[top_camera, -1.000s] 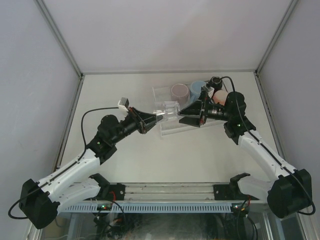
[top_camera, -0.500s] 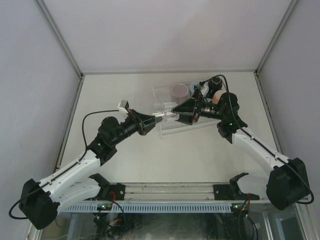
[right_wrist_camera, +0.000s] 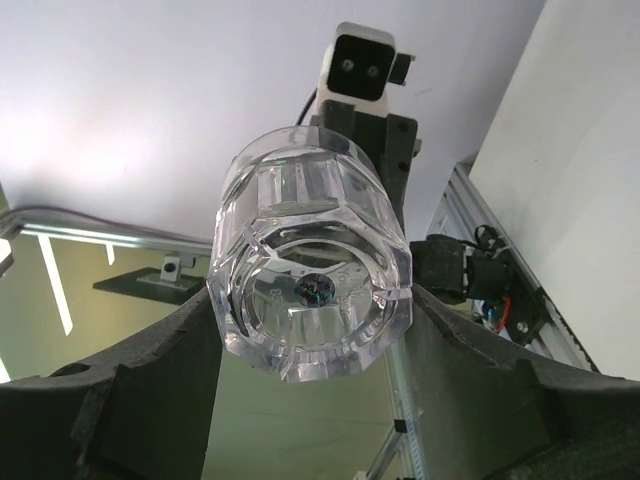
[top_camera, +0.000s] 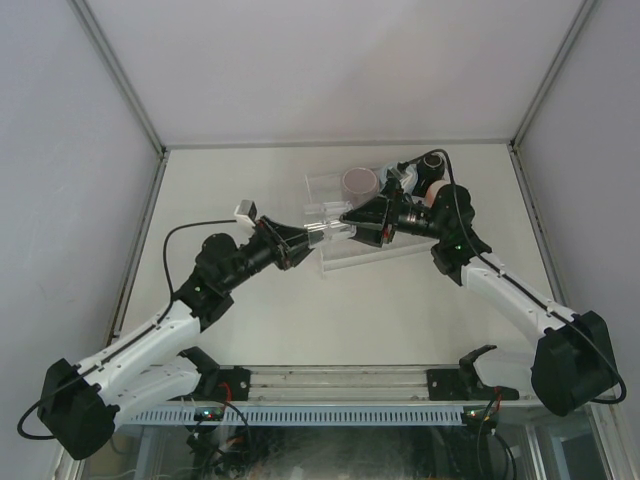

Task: Load the cups into the dish rack

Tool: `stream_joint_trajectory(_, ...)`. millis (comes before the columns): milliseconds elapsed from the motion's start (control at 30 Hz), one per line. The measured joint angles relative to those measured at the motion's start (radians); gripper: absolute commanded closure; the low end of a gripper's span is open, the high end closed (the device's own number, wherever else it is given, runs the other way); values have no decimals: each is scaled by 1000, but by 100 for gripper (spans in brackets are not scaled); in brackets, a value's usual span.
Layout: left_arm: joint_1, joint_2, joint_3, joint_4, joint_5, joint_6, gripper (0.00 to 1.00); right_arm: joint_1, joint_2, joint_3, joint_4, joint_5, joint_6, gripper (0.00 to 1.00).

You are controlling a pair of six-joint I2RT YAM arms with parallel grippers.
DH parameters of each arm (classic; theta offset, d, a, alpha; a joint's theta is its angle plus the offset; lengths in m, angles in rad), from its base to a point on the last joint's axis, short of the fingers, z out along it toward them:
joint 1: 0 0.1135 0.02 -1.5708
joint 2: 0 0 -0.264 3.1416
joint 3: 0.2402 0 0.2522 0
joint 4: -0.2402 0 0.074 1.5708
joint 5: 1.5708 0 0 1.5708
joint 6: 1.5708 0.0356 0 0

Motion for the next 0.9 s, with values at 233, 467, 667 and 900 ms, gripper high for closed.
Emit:
stream_joint_trajectory(233, 7, -30, 0, -84, -17, 51, 20, -69, -7, 3, -111, 19, -66, 75)
stream_joint_trajectory(467, 43, -119, 4, -340, -112, 150, 14, -183, -18, 121, -426, 80, -294, 78)
stream_joint_trajectory(667, 80, -145, 90, -585, -183, 288, 14, -190, -2, 309, -777, 275, -570, 79)
stream_joint_trajectory(900, 97, -134, 135, -658, -192, 367, 14, -132, 112, 413, -1068, 588, -786, 80)
